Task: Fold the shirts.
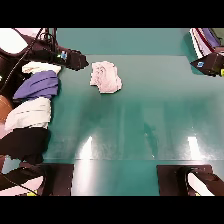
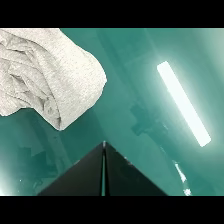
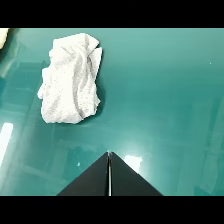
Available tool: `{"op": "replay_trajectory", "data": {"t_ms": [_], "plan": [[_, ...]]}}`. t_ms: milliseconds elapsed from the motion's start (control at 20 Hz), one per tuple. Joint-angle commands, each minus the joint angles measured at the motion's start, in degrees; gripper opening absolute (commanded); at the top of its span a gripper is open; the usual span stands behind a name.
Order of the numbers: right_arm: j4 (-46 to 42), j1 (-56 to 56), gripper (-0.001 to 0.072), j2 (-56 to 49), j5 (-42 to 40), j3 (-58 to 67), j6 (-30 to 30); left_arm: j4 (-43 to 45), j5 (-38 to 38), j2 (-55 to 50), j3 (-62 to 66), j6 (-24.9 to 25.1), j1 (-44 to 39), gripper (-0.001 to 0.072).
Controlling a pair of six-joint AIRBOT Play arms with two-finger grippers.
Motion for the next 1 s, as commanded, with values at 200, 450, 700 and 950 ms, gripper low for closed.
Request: {"op": "replay_trajectory", "data": {"t_ms": [200, 450, 700, 950], "plan": [[0.0, 0.0, 0.0011, 0.0, 0.0, 0.0, 0.0, 0.0, 0.0, 0.0, 0.0, 0.0, 0.0, 0.0022], [0.0, 0.0, 0.0011, 0.0, 0.0, 0.0, 0.0, 0.0, 0.0, 0.0, 0.0, 0.0, 0.0, 0.0022], [0.0, 0.0, 0.0011, 0.0, 0.0, 0.0, 0.0, -2.0, 2.1, 0.0, 0.0, -0.5, 0.0, 0.0022], [0.0, 0.0, 0.0012, 0.0, -1.0, 0.0, 0.0, -1.7, 8.3, -3.5, -0.9, -0.8, 0.0, 0.0536]]}}
